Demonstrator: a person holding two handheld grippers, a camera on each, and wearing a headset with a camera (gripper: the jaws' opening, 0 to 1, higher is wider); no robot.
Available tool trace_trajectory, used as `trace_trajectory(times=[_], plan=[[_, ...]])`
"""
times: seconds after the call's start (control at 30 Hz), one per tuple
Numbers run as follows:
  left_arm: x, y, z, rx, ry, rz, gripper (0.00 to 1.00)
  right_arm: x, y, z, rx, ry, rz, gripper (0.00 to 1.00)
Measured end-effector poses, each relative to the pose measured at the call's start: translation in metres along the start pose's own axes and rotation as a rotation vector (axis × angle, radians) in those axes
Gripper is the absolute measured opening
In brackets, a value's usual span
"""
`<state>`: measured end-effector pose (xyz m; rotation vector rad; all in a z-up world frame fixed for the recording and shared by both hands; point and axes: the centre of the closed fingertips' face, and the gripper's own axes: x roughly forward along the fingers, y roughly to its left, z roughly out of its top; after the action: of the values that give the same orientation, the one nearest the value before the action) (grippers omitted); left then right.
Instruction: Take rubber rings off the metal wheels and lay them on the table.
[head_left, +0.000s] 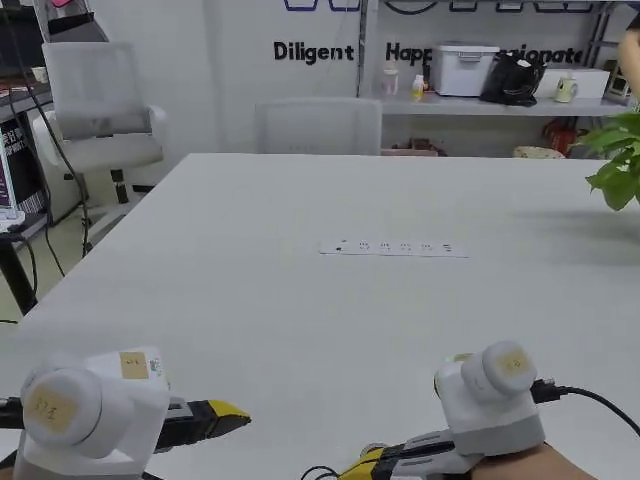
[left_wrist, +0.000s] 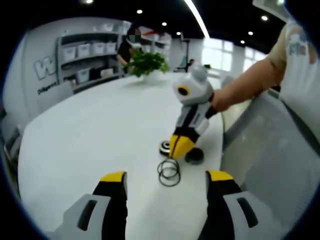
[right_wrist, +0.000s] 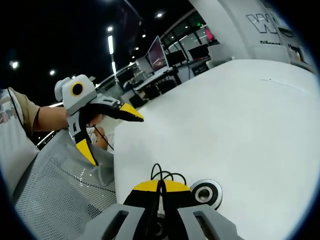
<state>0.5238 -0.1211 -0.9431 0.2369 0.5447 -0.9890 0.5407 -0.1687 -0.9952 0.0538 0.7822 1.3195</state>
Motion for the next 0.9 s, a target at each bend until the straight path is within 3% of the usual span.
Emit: trace_trajectory(times=[0.33,0.63,0.9], plan=[[0.000,-0.001,-0.001,-0.007,0.005,-0.002,0.64,0.007,0.004,-0.003,-0.007,0.025,0.014,0.00],[0.000,-0.001,-0.004,-0.009,0.014,-0.001,0.64,0.008,-0.002,-0.008,-0.025,0.044,-0.016,0.00],[0.001,-0.002,-0.006,-0.007,0.023,-0.007,0.64,0.010,0.000,-0.012,-0.079,0.071,-0.026,0.06]])
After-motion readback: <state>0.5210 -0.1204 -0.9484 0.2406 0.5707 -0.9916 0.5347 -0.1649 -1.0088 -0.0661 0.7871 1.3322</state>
